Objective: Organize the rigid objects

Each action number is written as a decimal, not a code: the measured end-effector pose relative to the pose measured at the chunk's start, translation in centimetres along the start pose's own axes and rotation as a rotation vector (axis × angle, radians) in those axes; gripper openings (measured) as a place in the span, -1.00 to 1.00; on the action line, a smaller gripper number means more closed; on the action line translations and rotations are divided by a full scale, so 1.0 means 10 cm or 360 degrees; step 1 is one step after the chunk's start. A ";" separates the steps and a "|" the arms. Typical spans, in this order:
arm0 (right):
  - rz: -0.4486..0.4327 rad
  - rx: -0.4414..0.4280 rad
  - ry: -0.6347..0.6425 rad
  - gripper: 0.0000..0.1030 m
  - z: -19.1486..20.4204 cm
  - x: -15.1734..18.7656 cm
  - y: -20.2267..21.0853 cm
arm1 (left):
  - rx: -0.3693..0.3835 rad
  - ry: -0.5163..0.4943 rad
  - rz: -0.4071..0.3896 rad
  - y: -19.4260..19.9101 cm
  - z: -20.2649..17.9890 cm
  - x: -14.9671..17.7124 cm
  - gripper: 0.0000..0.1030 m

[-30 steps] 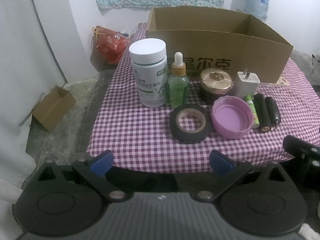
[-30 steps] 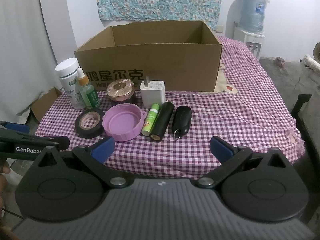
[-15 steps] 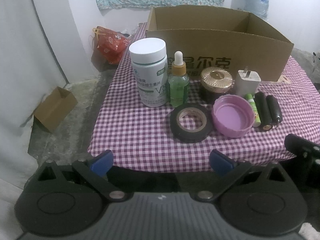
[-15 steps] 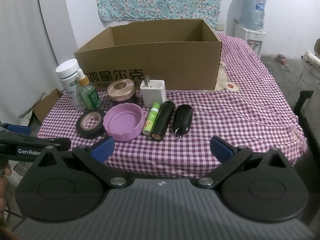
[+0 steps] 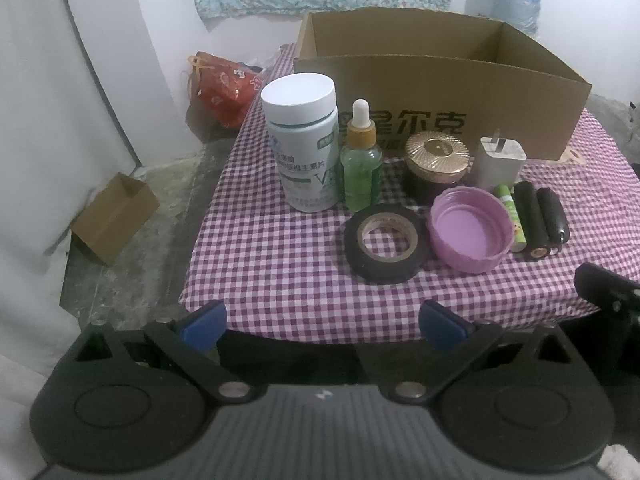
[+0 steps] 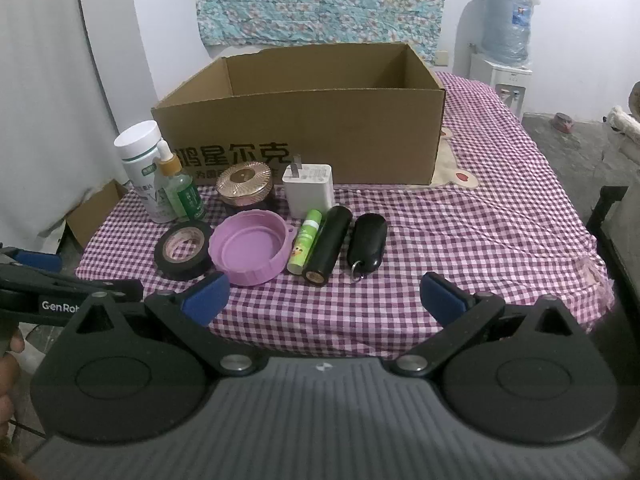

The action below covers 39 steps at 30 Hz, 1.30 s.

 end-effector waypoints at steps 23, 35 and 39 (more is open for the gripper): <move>-0.0002 -0.0010 0.0001 0.97 0.02 0.00 0.00 | -0.0005 -0.0001 0.0010 -0.02 0.00 0.01 0.99; -0.0023 0.0015 -0.0027 0.97 -0.07 -0.05 -0.03 | 0.0004 -0.0026 0.0039 -0.09 -0.07 -0.01 0.99; -0.0068 0.0045 -0.0050 0.97 -0.20 -0.11 -0.03 | 0.0028 -0.0065 0.0025 -0.10 -0.16 -0.06 0.99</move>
Point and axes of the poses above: each gripper's, at about its wrist camera, not at the fingertips, and y roughly against the way its jaws point, z to its left, x to its underside, the point moved 8 cm from there along -y, roughly the way its jaws point, and after that the axes turned 1 degree about z, right-handed, at the moved point
